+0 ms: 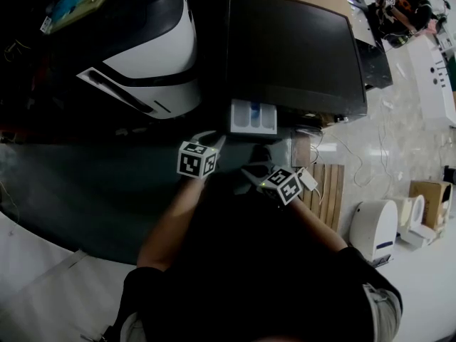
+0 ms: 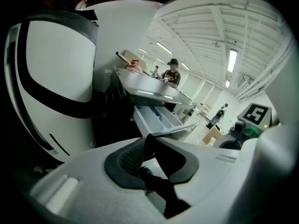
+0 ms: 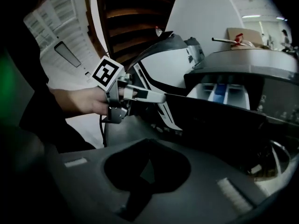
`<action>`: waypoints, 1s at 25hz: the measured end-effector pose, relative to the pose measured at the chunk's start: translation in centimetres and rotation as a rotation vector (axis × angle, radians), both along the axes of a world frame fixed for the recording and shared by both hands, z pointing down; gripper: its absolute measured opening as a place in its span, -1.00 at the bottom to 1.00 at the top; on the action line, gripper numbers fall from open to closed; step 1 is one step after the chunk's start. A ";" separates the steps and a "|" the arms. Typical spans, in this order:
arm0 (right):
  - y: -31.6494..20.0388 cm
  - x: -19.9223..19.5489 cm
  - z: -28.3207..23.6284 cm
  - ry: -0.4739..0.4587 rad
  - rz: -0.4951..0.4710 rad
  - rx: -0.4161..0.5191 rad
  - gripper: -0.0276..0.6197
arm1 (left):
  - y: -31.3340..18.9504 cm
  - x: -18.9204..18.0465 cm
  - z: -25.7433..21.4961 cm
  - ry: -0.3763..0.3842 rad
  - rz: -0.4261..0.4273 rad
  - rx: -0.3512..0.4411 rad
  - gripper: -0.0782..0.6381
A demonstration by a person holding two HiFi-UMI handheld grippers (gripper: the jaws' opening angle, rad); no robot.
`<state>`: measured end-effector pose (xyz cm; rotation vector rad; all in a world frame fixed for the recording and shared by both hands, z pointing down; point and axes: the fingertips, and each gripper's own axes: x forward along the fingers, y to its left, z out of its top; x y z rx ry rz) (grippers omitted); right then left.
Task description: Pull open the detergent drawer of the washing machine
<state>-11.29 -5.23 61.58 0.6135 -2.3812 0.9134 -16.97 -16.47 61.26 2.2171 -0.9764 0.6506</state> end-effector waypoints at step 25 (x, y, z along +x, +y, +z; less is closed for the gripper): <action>-7.5 11.2 -0.4 0.137 0.339 0.093 -0.49 | 0.8 1.1 -0.8 -0.023 0.095 0.058 -0.35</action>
